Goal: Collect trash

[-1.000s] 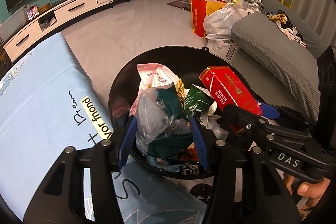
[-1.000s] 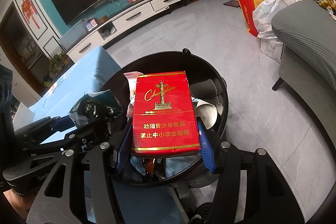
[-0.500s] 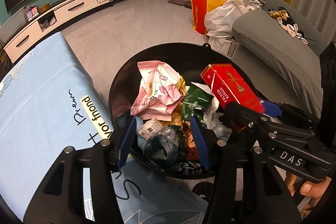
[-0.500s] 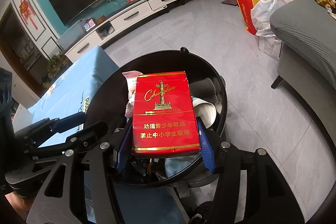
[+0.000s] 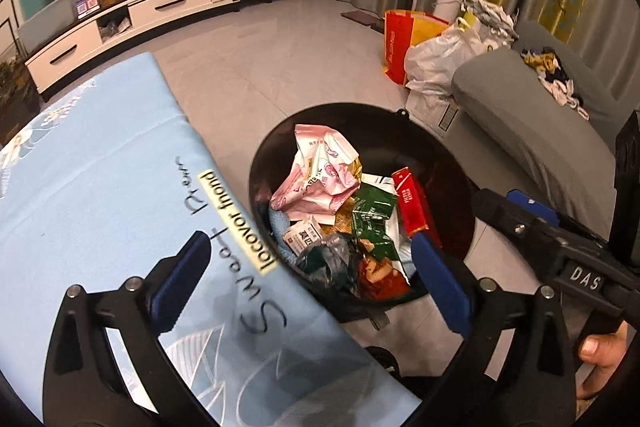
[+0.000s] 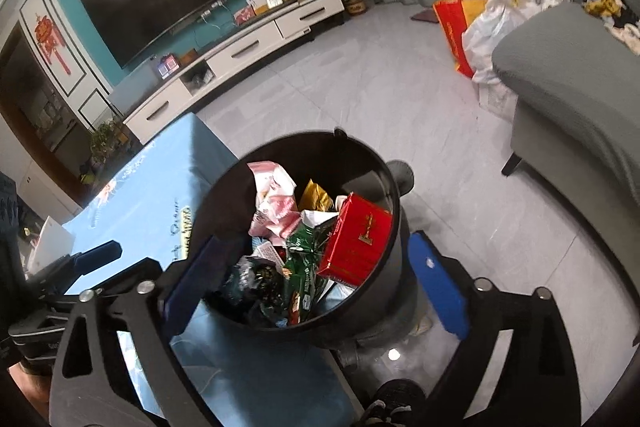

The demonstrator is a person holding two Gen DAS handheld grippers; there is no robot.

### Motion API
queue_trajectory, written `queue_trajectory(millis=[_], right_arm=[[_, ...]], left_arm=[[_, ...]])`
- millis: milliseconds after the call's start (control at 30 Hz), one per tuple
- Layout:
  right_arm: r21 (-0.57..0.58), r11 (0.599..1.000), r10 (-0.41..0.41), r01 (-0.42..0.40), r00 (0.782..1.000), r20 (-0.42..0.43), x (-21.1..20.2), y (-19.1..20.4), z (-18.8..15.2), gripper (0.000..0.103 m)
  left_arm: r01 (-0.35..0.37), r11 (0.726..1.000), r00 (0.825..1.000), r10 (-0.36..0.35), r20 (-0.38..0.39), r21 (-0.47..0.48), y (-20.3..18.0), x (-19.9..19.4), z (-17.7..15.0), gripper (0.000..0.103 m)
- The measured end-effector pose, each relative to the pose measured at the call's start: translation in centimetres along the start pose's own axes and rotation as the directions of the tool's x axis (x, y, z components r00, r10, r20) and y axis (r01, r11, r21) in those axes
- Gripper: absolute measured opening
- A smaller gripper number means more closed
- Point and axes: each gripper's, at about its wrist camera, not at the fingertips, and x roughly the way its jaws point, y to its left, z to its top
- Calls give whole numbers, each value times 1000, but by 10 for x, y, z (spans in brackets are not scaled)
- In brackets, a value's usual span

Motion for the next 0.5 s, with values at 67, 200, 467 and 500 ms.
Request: queue_trajectory(millis=[67, 200, 467, 500], right_arm=[[-23, 1000, -14, 15, 1000, 7, -20, 9, 4, 100], [-95, 994, -69, 60, 993, -99, -45, 35, 12, 100], [-219, 973, -86, 78, 996, -29, -112, 76, 10, 100], [-231, 969, -90, 83, 996, -17, -120, 80, 9, 100]], left_arm=[[-16, 1000, 1000, 16, 8, -15, 0, -19, -1, 100], [-31, 998, 999, 32, 21, -60, 0, -63, 0, 100], [6, 993, 998, 2, 64, -116, -8, -145, -5, 100], [-13, 994, 998, 20, 63, -109, -10, -154, -5, 100]])
